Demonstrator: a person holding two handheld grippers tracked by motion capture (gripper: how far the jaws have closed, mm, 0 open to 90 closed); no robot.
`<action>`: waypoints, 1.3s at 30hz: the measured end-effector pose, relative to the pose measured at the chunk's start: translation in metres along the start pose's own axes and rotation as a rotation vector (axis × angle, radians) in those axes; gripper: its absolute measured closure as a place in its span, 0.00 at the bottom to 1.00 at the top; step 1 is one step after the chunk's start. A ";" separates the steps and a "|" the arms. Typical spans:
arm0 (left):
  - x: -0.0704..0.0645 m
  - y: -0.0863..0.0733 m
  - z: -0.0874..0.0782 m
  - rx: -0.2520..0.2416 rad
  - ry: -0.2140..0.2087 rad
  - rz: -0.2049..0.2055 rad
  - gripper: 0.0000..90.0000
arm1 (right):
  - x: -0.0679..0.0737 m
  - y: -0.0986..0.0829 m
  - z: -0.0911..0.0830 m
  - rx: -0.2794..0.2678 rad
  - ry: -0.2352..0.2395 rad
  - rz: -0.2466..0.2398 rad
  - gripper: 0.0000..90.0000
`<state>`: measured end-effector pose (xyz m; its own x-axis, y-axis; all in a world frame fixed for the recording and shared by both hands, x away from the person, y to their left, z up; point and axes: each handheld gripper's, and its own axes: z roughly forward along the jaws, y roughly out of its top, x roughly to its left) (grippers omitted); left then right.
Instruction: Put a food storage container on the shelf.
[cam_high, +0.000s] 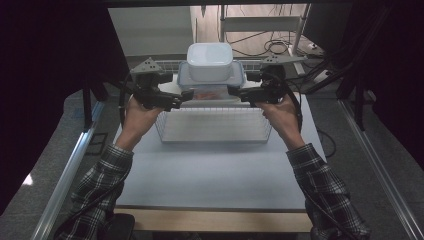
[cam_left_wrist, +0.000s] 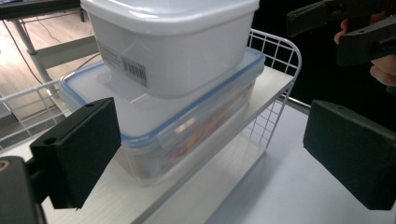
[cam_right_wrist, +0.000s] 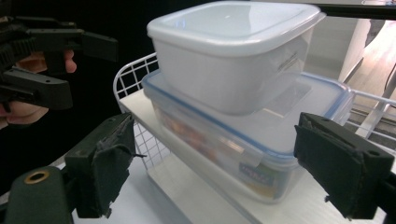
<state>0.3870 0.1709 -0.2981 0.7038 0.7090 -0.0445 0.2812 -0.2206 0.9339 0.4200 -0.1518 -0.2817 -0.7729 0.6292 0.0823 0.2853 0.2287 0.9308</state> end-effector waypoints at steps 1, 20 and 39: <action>-0.001 -0.001 -0.001 0.000 0.000 0.004 0.04 | 0.001 -0.001 0.000 0.000 0.001 -0.001 0.14; -0.028 -0.033 -0.008 0.014 -0.023 0.072 0.03 | 0.016 -0.030 -0.007 0.025 0.040 -0.032 0.05; -0.043 -0.076 0.000 0.041 -0.055 0.069 0.03 | 0.024 -0.071 -0.012 0.063 0.064 -0.046 0.03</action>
<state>0.3352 0.1572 -0.3670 0.7565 0.6540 -0.0011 0.2571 -0.2958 0.9200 0.3739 -0.1620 -0.3416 -0.8203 0.5684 0.0645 0.2821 0.3039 0.9100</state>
